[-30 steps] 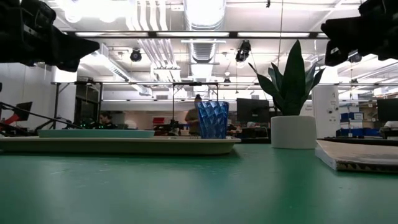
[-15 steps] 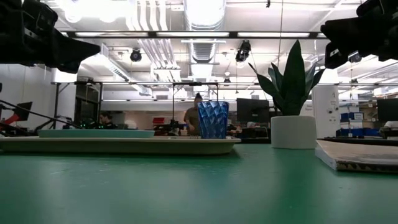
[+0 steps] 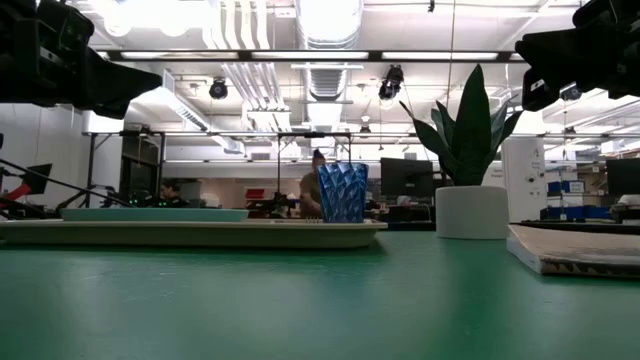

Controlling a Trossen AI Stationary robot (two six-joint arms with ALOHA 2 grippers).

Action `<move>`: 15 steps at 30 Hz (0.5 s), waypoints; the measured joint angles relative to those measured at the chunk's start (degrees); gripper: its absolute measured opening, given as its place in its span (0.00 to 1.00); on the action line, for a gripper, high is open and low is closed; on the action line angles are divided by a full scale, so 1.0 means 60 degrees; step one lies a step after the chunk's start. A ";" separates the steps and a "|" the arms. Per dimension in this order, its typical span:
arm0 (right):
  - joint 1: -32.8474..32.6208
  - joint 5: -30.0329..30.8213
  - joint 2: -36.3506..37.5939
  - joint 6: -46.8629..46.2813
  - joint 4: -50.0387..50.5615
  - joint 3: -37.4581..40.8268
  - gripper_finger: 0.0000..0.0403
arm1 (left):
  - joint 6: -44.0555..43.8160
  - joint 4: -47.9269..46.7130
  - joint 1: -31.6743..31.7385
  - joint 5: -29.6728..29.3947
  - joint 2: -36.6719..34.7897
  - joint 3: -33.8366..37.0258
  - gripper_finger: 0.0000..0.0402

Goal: Pick and place plate/cup/fork/spoon on tray
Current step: Return to Home Position

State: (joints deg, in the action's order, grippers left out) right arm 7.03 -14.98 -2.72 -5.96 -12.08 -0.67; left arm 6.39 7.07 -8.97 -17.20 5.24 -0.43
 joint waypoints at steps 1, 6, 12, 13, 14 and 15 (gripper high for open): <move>0.0000 0.0003 0.0000 0.0007 -0.0004 0.0000 0.11 | 0.0000 -0.0007 0.0000 0.0000 0.0006 0.0000 0.00; 0.0000 0.0004 0.0000 0.0008 -0.0004 0.0001 0.11 | 0.0000 -0.0003 0.0001 -0.0003 -0.0002 0.0004 0.00; 0.0000 0.0004 0.0000 0.0011 -0.0002 0.0004 0.11 | 0.0000 -0.0003 0.0000 -0.0001 0.0072 0.0004 0.00; 0.0000 0.0004 0.0000 0.0008 -0.0004 0.0004 0.11 | 0.0000 -0.0003 0.0000 -0.0002 0.0093 0.0007 0.00; 0.0000 0.0004 0.0000 0.0000 0.0000 0.0004 0.11 | 0.0000 -0.0006 0.0000 -0.0002 0.0117 0.0007 0.00; 0.0000 0.0004 0.0000 0.0004 -0.0001 0.0004 0.11 | 0.0000 -0.0006 0.0000 -0.0001 0.0130 0.0007 0.00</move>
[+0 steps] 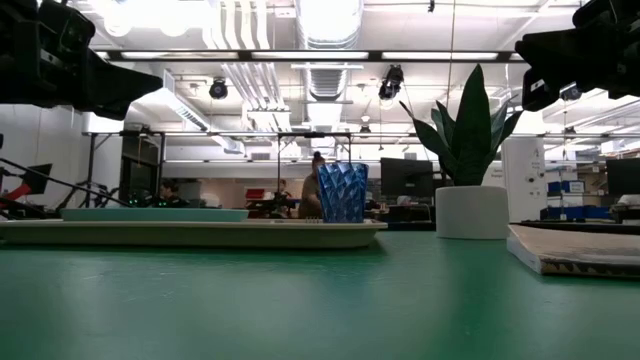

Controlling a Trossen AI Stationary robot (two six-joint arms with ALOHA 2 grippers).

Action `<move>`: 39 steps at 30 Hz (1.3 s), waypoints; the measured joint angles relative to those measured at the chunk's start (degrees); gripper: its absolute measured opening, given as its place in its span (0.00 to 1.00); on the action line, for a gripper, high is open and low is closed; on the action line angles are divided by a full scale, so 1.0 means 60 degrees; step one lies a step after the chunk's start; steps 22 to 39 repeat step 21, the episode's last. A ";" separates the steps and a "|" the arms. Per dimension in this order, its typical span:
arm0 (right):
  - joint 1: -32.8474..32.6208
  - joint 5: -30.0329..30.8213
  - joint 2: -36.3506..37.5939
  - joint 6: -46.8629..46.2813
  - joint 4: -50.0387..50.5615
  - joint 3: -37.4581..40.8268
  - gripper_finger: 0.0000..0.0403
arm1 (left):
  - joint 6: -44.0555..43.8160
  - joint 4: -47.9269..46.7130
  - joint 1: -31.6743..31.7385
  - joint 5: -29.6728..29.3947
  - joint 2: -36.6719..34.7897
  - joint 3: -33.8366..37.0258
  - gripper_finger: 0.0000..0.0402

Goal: Pick and place plate/cup/fork/spoon on tray
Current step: Return to Home Position

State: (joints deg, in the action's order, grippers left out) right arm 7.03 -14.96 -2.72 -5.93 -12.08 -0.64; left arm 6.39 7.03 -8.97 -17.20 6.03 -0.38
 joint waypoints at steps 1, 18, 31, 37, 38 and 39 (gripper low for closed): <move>0.0000 0.0000 0.0000 0.0006 -0.0003 0.0000 0.11 | 0.0000 0.0004 0.0000 0.0002 0.0015 0.0000 0.00; 0.0000 0.0000 0.0000 -0.0001 0.0001 0.0004 0.11 | 0.0000 0.0000 0.0001 0.0002 0.0506 0.0004 0.00; 0.0000 0.0003 0.0000 0.0007 0.0001 0.0004 0.11 | 0.0000 0.0003 0.0003 0.0002 0.0604 0.0004 0.00; 0.0000 0.0003 0.0000 0.0007 0.0001 0.0004 0.11 | 0.0000 0.0003 0.0003 0.0002 0.0604 0.0004 0.00; 0.0000 0.0003 0.0000 0.0007 0.0001 0.0004 0.11 | 0.0000 0.0003 0.0003 0.0002 0.0604 0.0004 0.00; 0.0000 0.0003 0.0000 0.0007 0.0001 0.0004 0.11 | 0.0000 0.0003 0.0003 0.0002 0.0604 0.0004 0.00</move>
